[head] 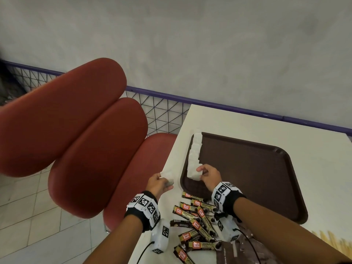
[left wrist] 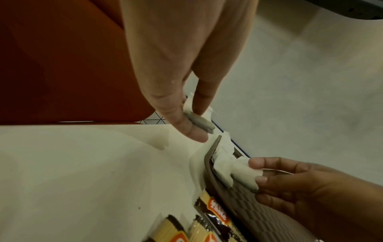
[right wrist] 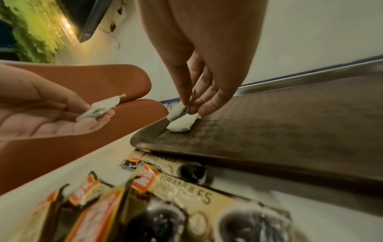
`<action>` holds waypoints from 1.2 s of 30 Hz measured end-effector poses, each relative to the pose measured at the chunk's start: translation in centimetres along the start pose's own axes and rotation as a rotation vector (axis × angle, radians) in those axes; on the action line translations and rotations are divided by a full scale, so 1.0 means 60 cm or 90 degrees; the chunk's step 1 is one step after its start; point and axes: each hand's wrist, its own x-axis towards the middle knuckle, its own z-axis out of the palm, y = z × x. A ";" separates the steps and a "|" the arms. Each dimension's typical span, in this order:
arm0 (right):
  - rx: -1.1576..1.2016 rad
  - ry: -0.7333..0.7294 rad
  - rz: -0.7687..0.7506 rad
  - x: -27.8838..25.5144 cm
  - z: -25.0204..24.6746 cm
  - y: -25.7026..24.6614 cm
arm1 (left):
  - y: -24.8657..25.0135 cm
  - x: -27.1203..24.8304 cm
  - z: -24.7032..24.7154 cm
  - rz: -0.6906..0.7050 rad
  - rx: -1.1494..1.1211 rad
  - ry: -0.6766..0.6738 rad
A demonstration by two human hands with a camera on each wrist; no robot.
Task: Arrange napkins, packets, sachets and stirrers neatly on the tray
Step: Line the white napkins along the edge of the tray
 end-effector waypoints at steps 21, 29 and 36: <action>-0.156 -0.026 -0.011 0.018 0.045 -0.005 | -0.009 0.009 -0.014 -0.003 0.034 0.002; -0.010 -0.095 -0.107 -0.019 0.016 -0.020 | -0.008 0.015 0.015 -0.005 0.102 0.007; 0.070 -0.188 -0.100 -0.043 0.010 -0.018 | -0.005 0.001 0.056 -0.012 0.115 -0.053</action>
